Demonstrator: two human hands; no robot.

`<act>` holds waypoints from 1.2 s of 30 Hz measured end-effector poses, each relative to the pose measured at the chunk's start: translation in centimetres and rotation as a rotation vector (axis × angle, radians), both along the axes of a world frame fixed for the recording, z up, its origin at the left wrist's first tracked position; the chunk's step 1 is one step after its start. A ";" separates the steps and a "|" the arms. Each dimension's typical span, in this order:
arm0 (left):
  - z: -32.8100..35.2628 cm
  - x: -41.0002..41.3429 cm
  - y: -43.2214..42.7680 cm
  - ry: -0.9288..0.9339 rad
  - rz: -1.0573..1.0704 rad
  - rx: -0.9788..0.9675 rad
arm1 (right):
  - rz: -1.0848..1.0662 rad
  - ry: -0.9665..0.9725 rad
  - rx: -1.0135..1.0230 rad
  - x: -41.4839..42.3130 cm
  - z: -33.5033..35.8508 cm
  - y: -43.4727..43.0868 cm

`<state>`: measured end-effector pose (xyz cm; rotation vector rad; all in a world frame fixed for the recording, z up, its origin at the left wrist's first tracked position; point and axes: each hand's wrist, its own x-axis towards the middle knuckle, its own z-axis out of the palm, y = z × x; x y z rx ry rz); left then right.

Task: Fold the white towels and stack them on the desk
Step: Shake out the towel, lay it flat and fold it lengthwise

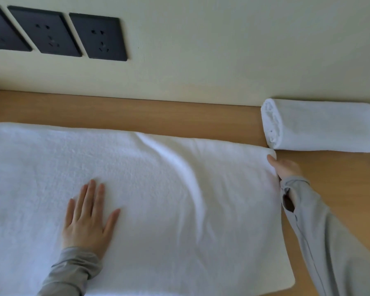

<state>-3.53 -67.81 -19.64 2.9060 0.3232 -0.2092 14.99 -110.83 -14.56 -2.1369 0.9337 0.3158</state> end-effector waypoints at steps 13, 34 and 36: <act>0.1 -1.0 4.0 -0.005 0.066 0.017 | 0.153 -0.093 -0.029 4.7 -1.0 3.7; -0.7 -1.0 4.8 -0.013 0.053 0.030 | 1.187 -0.370 -0.656 -0.4 -6.1 19.1; -0.9 -1.1 4.8 -0.010 0.053 0.031 | 1.018 -0.173 -0.723 2.4 -5.8 13.2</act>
